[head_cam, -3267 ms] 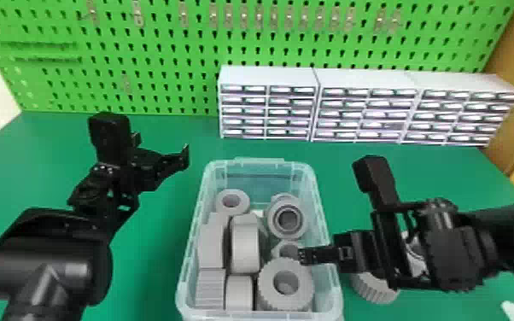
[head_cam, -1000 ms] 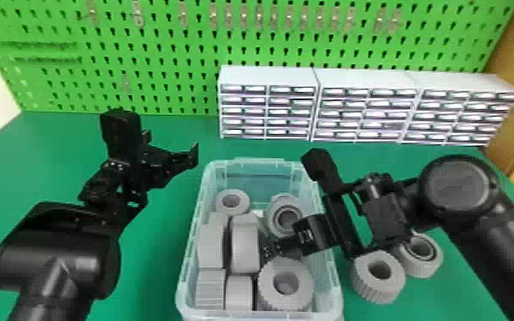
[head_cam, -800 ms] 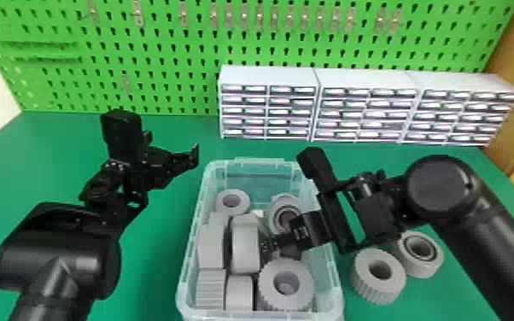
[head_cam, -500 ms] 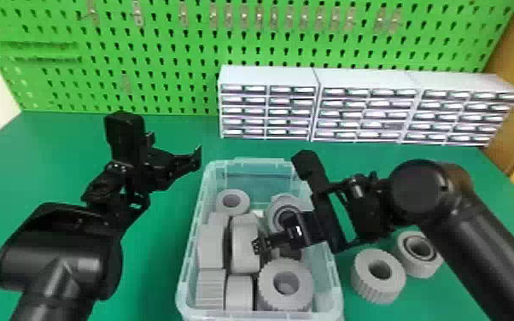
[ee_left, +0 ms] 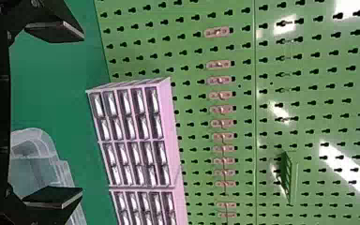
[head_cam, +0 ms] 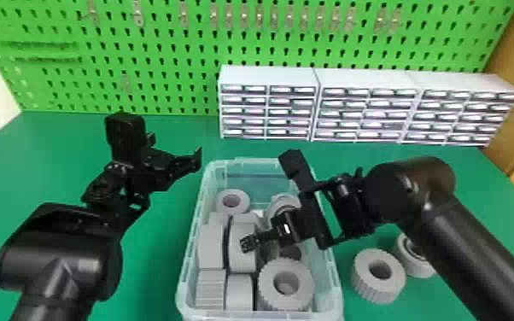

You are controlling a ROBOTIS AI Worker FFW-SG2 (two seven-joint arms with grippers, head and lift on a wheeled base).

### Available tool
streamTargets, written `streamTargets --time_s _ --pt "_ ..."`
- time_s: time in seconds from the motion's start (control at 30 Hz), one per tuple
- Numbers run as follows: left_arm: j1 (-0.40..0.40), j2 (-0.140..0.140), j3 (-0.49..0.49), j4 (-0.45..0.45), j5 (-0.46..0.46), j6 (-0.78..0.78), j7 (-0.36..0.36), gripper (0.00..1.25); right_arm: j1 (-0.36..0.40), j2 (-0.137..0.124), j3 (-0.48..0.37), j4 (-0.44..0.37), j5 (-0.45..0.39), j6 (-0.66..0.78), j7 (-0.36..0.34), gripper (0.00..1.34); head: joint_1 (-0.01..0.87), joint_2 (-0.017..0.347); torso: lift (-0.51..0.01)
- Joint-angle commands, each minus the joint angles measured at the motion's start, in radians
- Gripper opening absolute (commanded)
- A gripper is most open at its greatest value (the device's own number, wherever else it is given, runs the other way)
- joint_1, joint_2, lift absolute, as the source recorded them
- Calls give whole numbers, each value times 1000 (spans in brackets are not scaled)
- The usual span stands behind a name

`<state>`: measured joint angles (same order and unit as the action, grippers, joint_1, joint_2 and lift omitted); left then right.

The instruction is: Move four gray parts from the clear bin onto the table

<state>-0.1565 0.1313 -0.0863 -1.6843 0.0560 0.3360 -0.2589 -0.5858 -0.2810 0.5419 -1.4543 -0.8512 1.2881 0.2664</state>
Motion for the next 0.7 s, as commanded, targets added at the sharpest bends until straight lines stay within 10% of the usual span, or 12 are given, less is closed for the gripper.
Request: streamTargets --time_s 0.0,0.67 --pt "-1 2 -3 0 -1 0 0 1123 -11 6 20 29 3 -16 22 815 686 26 -50" --pt "-1 2 -7 0 -4 1 -7 1123 -20 13 39 46 -26 -13 30 815 686 26 -50"
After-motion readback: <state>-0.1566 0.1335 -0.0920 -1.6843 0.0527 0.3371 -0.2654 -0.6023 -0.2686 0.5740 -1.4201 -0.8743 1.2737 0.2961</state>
